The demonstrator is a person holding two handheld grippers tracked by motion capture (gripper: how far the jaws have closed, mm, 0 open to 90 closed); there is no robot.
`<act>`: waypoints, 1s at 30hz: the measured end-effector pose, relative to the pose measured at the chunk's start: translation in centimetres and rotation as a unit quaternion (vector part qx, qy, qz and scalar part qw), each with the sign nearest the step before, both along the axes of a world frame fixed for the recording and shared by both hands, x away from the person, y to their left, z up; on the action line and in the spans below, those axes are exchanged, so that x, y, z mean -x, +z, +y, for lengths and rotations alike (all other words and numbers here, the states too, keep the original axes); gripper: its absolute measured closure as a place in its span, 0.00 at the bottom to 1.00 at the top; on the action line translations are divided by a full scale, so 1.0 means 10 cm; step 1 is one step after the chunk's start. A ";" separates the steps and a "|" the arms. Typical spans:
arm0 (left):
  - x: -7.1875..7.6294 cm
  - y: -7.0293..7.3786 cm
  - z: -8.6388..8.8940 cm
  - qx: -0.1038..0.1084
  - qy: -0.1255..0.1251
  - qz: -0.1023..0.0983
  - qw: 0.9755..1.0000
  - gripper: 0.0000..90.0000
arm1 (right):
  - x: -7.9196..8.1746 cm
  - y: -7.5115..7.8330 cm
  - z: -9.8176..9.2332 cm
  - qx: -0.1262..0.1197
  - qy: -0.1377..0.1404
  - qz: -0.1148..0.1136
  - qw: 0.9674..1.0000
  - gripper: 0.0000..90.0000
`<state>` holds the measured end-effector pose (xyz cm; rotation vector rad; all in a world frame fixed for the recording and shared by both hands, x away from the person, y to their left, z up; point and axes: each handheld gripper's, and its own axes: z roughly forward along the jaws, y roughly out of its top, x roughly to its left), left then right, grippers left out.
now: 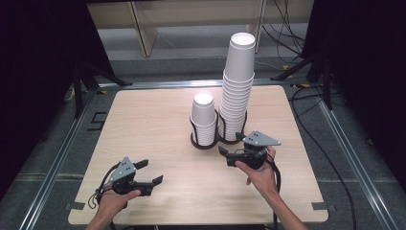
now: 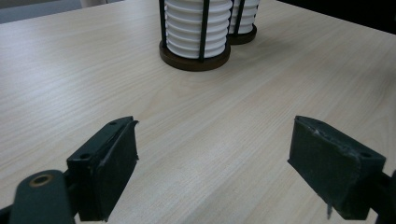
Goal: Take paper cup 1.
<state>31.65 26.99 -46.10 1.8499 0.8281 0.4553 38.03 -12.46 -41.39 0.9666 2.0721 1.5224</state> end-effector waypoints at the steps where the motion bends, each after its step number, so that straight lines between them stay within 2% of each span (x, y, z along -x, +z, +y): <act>1: 0.00 0.00 0.00 -0.001 0.000 0.000 1.000 0.17 | -0.02 0.01 0.03 -0.008 0.001 0.001 1.000 0.19; 4: 0.00 -0.01 0.00 0.007 -0.004 -0.005 1.000 0.17 | -0.07 0.11 0.08 -0.001 0.002 -0.009 1.000 0.19; 5: 0.00 -0.01 0.00 0.007 -0.004 -0.005 1.000 0.17 | -0.09 0.13 0.12 -0.009 0.009 0.002 1.000 0.19; 10: 0.01 0.00 0.01 0.002 -0.003 -0.005 1.000 0.17 | -0.18 0.26 0.20 -0.005 0.003 -0.014 1.000 0.19; 12: 0.02 0.01 0.01 0.004 -0.002 -0.003 1.000 0.17 | -0.21 0.30 0.24 -0.008 0.002 -0.011 1.000 0.19; 14: 0.02 0.01 0.01 0.001 -0.002 -0.003 1.000 0.17 | -0.24 0.32 0.27 -0.015 0.000 -0.017 1.000 0.19; 15: 0.01 0.00 0.01 0.006 -0.003 -0.005 1.000 0.17 | -0.25 0.34 0.29 -0.011 0.001 -0.010 1.000 0.19; 17: 0.02 0.01 0.01 0.001 -0.001 -0.003 1.000 0.17 | -0.27 0.37 0.31 -0.011 -0.003 -0.012 1.000 0.19; 19: 0.01 0.00 0.01 0.003 -0.003 -0.005 1.000 0.17 | -0.29 0.39 0.34 -0.019 0.001 -0.006 1.000 0.19; 20: 0.01 0.00 0.01 0.003 -0.003 -0.005 1.000 0.17 | -0.31 0.40 0.35 -0.013 0.002 -0.015 1.000 0.19; 22: 0.02 0.01 0.01 0.000 -0.001 -0.003 1.000 0.17 | -0.32 0.41 0.36 -0.015 -0.001 -0.011 1.000 0.19; 23: 0.02 0.01 0.02 -0.004 -0.002 -0.003 1.000 0.17 | -0.35 0.44 0.35 -0.004 -0.008 -0.026 1.000 0.19; 24: 0.02 0.01 0.02 -0.004 -0.002 -0.003 1.000 0.17 | -0.36 0.44 0.37 -0.016 -0.004 -0.017 1.000 0.19; 27: 0.01 0.00 0.01 0.001 -0.005 -0.005 1.000 0.17 | -0.39 0.46 0.39 -0.017 -0.003 -0.016 1.000 0.19; 28: 0.01 0.00 0.01 -0.001 -0.004 -0.003 1.000 0.17 | -0.42 0.48 0.41 -0.011 -0.010 -0.022 1.000 0.19; 30: 0.01 0.00 0.01 -0.001 -0.005 -0.004 1.000 0.17 | -0.44 0.49 0.45 -0.015 -0.008 -0.015 1.000 0.19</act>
